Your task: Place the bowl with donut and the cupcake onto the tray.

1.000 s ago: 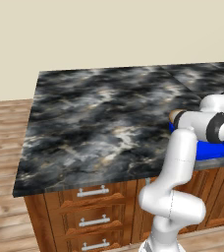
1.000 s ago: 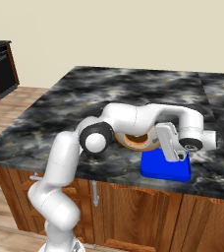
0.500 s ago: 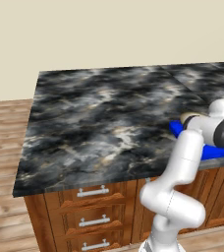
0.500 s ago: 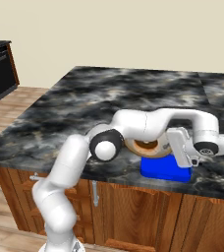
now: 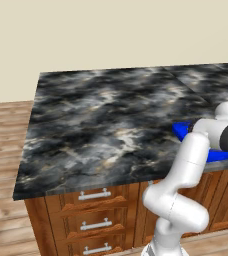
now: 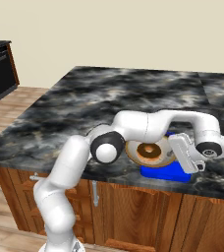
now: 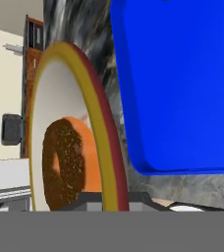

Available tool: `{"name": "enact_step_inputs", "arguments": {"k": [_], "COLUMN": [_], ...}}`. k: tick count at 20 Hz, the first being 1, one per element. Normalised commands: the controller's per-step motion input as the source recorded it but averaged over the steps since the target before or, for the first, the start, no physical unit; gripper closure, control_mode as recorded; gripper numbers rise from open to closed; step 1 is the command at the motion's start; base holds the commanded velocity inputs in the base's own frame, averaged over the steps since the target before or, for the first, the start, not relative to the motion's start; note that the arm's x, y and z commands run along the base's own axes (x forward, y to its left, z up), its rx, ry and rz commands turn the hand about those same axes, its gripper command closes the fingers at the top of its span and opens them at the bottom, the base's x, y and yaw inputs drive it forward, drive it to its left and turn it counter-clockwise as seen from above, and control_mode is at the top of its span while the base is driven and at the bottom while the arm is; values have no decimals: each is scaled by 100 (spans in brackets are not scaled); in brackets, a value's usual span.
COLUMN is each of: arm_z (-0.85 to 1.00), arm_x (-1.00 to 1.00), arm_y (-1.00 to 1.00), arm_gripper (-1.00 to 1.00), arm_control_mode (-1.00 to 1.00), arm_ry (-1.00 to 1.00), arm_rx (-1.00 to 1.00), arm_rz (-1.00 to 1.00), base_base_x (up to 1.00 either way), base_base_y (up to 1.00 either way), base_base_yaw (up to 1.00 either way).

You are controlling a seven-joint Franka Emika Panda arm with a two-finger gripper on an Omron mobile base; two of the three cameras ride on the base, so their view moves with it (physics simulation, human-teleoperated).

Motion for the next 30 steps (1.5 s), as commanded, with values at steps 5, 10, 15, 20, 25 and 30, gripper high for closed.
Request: {"name": "enact_step_inputs", "arguments": {"k": [5, 10, 15, 20, 25, 30], "arm_z": [-7, -3, -17, -10, 0, -14], "arm_x": [-4, 0, 0, 4, 25, 31], "arm_y": [0, 0, -10, -21, -26, -20], "arm_gripper": [100, 100, 100, 100, 100, 100], "arm_control_mode": [-100, -100, -100, -100, -100, -100], "arm_ry": [3, 3, 6, 4, 3, 6], "arm_rx": [-6, 0, 0, 0, 0, 0], "arm_rz": [0, 0, 0, 0, 0, 0], "base_base_x": [0, 0, 0, 0, 0, 0], "base_base_y": [0, 0, 0, 0, 0, 0], "base_base_yaw": [0, 0, 0, 0, 0, 0]}}
